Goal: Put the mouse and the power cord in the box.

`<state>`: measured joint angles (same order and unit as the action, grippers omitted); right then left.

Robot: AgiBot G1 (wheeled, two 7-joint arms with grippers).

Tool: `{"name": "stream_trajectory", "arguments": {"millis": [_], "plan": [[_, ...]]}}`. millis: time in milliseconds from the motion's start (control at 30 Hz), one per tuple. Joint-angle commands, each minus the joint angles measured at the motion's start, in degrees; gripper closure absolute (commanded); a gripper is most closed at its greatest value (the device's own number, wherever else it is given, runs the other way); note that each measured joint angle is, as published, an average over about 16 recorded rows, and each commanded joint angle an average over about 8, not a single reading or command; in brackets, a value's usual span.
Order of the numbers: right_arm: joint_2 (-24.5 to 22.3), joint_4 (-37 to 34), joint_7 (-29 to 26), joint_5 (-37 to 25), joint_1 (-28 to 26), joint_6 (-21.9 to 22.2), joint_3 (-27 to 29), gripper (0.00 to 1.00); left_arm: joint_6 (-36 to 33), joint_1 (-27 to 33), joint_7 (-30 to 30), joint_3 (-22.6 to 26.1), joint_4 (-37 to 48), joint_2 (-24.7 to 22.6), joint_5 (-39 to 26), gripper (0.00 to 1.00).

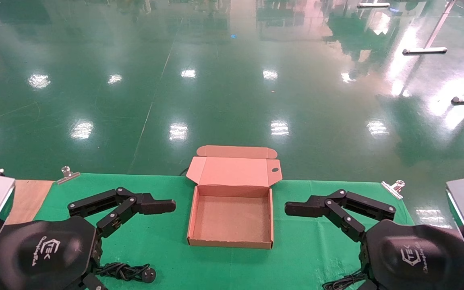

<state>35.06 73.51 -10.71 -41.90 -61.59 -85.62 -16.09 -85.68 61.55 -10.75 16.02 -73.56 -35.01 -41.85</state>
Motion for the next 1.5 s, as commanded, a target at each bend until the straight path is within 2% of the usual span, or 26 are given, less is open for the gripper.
{"name": "stream_trajectory", "arguments": {"millis": [33, 733, 900, 1000, 1133, 1333, 1500], "plan": [[0.00, 0.00, 0.00, 0.00, 0.00, 0.00, 0.00, 0.00, 0.00, 0.00, 0.00, 0.00, 0.00, 0.00, 0.00, 0.00], [-0.01, 0.00, 0.03, -0.06, 0.00, 0.00, 0.00, 0.00, 0.01, 0.06, 0.10, 0.10, 0.15, -0.05, -0.01, 0.00], [0.01, -0.47, 1.39, -2.81, -0.43, 0.11, -0.77, 0.00, 0.23, 0.38, -0.21, 1.05, 0.28, -0.19, -2.22, 0.00], [0.15, -1.26, 3.77, -7.70, -1.68, 0.01, -2.19, 0.00, 0.32, 1.59, -0.57, 3.17, 1.37, -0.87, -6.54, 0.00], [0.84, -2.55, 8.31, -17.36, -4.95, -0.57, -5.25, 0.00, -0.15, 5.42, -1.49, 7.81, 4.17, -2.51, -16.31, 0.00], [3.69, -3.68, 16.35, -36.49, -11.62, -0.81, -11.94, 0.00, -0.97, 13.43, -2.29, 15.86, 10.86, -6.17, -34.56, 0.00], [7.40, -6.01, 22.12, -52.60, -15.69, 2.10, -17.67, 0.00, 0.82, 19.10, -0.39, 21.93, 19.17, -10.15, -49.30, 0.00]]}}
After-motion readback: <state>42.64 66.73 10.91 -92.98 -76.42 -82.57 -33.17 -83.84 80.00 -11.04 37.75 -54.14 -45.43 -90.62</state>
